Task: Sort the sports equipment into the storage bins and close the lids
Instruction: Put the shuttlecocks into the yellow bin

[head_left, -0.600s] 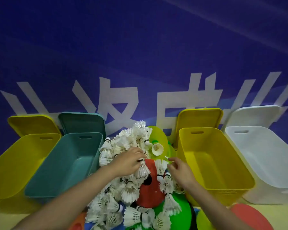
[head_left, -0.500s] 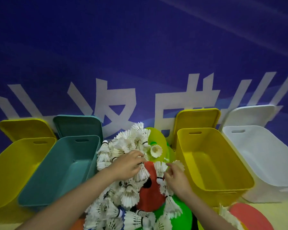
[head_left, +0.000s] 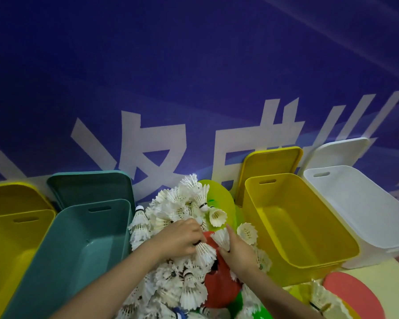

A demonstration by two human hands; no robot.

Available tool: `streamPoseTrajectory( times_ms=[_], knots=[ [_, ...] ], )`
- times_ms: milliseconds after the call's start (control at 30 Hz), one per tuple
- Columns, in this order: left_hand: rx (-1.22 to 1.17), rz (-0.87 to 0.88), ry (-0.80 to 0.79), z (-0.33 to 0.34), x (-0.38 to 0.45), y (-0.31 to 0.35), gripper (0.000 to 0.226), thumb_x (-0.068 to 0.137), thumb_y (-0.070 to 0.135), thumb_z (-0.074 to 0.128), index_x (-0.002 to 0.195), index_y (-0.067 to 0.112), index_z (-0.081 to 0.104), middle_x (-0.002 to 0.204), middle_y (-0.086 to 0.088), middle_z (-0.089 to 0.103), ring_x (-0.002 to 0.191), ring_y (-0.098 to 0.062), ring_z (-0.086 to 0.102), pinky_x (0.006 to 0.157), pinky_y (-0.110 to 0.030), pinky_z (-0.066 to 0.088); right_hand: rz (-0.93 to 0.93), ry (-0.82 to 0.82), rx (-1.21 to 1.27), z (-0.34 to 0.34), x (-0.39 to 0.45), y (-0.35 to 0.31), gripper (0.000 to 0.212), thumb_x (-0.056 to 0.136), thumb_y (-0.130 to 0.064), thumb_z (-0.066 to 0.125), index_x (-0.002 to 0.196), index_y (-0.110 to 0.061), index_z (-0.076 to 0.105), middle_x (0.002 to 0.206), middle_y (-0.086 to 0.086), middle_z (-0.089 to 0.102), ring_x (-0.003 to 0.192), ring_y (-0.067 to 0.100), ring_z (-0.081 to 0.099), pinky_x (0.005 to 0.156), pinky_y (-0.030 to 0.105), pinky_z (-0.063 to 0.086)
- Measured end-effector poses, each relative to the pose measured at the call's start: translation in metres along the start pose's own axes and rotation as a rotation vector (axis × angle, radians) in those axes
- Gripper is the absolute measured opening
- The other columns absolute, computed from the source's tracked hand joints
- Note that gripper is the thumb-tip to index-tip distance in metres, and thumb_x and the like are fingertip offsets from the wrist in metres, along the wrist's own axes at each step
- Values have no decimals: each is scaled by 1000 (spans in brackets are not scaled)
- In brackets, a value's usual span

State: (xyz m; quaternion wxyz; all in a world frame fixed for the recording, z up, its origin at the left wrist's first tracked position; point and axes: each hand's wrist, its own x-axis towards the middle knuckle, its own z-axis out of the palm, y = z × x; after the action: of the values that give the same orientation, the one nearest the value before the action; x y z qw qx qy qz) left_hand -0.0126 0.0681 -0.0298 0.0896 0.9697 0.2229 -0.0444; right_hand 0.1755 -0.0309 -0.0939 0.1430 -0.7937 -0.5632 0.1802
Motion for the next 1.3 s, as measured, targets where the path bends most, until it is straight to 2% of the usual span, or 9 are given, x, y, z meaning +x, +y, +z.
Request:
streamPoseTrajectory(
  times_ms=[233,367,467,633,733,900,1033,1133,1300],
  knots=[
    [-455,-169,246,-10,-18,-6,36,91,39,57,127,39,54,111,21,50,103,7,45,89,-14,38,18,49,404,-14,11,-11,73,94,-31,55,152,-24,11,71,-13,52,54,4,49,47,19,35],
    [-713,-258,400,-11,-27,-1,42,91,25,59,127,44,50,105,13,45,90,0,50,79,-12,43,10,66,578,-41,5,-8,64,96,-28,54,150,-27,21,120,9,64,100,18,62,84,32,50],
    [-906,-328,530,-13,-25,4,43,91,8,58,120,39,56,108,3,47,93,-1,53,78,-8,43,11,129,657,-64,-3,4,60,97,-26,53,150,-23,25,136,-6,50,120,9,49,93,26,42],
    [-1124,-363,556,-19,-11,30,40,95,1,46,116,31,61,107,4,54,82,-8,68,73,-13,50,86,226,668,-95,-22,49,53,98,-26,49,147,-24,32,123,1,60,89,12,62,67,19,44],
    [-1200,-397,549,-20,8,48,36,95,6,48,119,27,64,107,5,59,80,-8,69,81,-31,56,124,268,664,-119,-32,84,49,99,-25,46,146,-25,33,113,2,62,82,17,62,65,24,46],
    [-1224,-385,606,-25,44,88,27,89,16,64,113,29,65,96,0,62,82,-11,69,71,-16,53,212,234,588,-149,-9,148,46,101,-25,41,145,-18,30,108,6,60,75,18,59,60,26,45],
    [-1213,-430,644,-20,84,115,23,87,18,67,103,33,65,110,0,65,93,-13,65,82,-32,56,227,125,519,-148,33,186,45,100,-23,43,143,-13,33,114,9,58,80,21,58,68,31,46],
    [-1187,-504,681,-16,112,133,24,87,18,67,108,30,64,108,10,63,97,-9,62,85,-30,54,249,-29,468,-135,66,205,46,99,-22,46,142,-11,36,124,16,57,90,22,53,75,32,42],
    [-1155,-655,749,-5,149,154,26,87,17,66,111,26,62,110,8,61,98,-7,58,79,-21,49,229,-195,423,-104,110,222,47,94,-10,52,139,-7,40,100,10,55,60,11,50,44,14,40]
  ],
)
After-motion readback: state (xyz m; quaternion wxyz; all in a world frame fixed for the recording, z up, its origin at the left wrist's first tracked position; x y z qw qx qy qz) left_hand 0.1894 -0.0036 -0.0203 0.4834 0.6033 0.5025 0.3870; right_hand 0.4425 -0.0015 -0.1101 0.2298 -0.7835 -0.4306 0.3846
